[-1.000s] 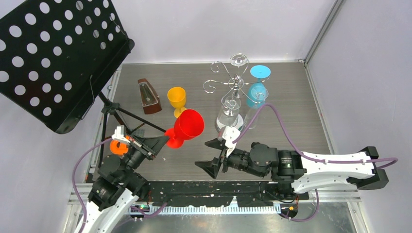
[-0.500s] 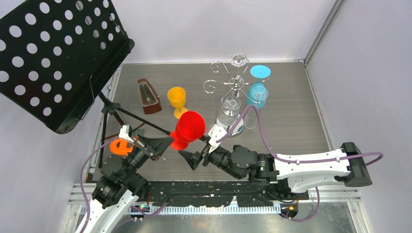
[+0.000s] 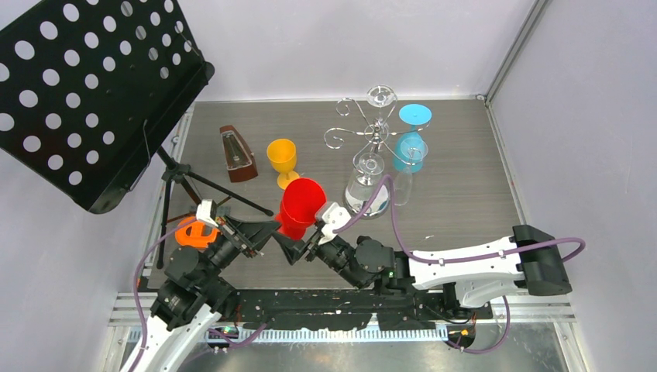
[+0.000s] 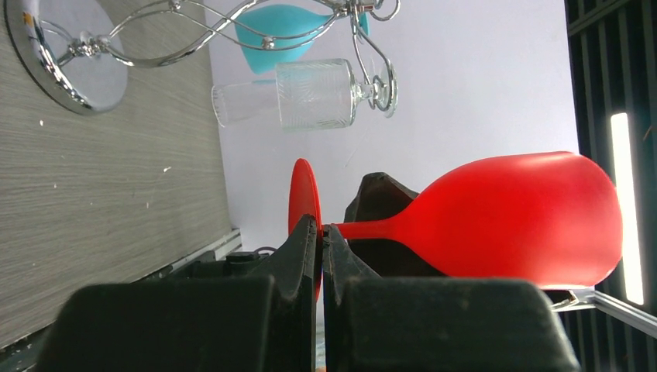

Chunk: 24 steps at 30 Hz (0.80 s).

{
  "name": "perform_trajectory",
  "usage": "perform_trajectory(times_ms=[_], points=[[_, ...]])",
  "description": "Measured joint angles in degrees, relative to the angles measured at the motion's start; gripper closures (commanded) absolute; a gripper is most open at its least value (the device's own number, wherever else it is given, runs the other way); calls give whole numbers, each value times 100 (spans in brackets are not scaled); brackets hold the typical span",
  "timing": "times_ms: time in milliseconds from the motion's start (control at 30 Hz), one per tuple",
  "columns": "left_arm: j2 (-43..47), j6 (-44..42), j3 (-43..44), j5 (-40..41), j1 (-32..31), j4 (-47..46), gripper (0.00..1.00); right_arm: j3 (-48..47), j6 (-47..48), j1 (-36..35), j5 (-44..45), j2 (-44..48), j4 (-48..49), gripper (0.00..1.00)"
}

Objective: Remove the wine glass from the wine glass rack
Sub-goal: Pick up the wine glass at the center of the board.

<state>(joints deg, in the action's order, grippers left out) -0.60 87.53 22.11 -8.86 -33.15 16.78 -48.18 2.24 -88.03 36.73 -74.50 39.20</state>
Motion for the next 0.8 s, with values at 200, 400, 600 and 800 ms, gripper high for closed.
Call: perform_trajectory(times_ms=[200,400,600,800], points=[[0,199,-149,-72,0,-190,100,9,195,0,120,-299,649,32],[0,282,-179,-177,0,-404,100,9,374,0,214,-529,1038,52],[0,380,-179,-256,0,-498,100,92,461,0,339,-540,1287,80],[0,507,-181,-297,2,-544,100,195,581,9,509,-533,1360,94]])
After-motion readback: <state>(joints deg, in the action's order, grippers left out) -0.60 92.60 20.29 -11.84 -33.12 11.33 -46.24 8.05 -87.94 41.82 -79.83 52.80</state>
